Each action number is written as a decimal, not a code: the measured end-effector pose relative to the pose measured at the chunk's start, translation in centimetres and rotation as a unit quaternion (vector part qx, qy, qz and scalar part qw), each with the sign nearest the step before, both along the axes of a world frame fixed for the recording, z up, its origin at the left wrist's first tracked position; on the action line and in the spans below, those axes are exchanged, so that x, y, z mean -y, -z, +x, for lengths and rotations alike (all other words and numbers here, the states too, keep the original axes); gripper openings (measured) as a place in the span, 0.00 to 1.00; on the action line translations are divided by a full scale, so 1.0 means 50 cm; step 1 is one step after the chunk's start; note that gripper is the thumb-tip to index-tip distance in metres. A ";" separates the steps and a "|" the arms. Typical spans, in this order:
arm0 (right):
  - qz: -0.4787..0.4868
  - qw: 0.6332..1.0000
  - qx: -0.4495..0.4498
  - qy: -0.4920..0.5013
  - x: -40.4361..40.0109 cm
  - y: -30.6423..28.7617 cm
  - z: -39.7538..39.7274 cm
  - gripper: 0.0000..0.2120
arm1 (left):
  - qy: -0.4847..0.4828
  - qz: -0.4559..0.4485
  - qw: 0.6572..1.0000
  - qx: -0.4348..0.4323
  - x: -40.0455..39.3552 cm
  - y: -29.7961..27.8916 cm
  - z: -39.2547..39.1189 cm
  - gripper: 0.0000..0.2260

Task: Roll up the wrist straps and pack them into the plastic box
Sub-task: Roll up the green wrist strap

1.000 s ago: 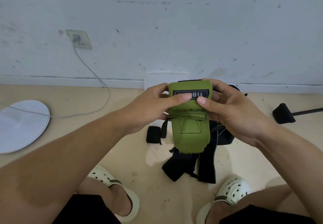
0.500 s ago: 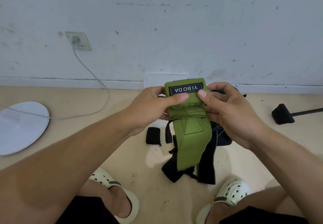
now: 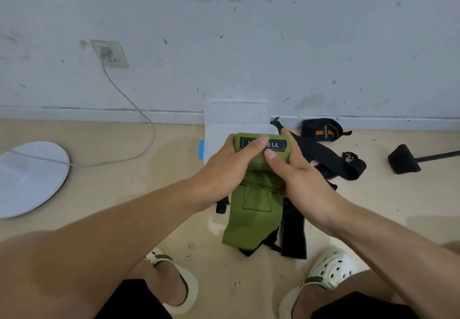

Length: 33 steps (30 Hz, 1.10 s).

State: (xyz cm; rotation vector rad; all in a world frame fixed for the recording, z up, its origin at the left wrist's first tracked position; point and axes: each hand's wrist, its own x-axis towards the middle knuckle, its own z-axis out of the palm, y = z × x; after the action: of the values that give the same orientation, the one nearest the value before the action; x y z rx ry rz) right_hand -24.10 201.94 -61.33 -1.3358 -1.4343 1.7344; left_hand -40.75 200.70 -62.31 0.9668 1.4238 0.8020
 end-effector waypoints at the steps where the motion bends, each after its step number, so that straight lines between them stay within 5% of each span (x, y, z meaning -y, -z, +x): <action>1: -0.009 1.000 -0.001 -0.001 0.002 -0.001 -0.003 0.36 | -0.001 -0.006 1.000 0.005 0.003 0.002 0.002 0.29; 7: -0.037 0.999 -0.023 -0.008 0.002 0.011 0.002 0.34 | -0.004 -0.027 1.000 -0.001 0.012 0.000 0.009 0.31; 11: -0.036 0.998 -0.057 -0.014 -0.003 0.002 0.013 0.19 | -0.018 -0.049 0.998 0.036 0.017 -0.010 0.018 0.30; 21: 0.087 0.994 -0.043 -0.056 -0.044 -0.030 0.037 0.28 | -0.043 -0.066 0.983 0.164 -0.001 -0.066 0.000 0.19; 33: -0.043 0.995 -0.089 -0.019 -0.048 -0.044 0.041 0.25 | -0.005 -0.004 0.986 0.168 -0.014 -0.064 -0.026 0.19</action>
State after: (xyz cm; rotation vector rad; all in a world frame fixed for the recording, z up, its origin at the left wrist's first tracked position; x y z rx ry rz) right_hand -22.04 204.36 -59.14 -1.1711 -1.3069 1.9061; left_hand -42.06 201.38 -59.11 0.7765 1.1396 0.9187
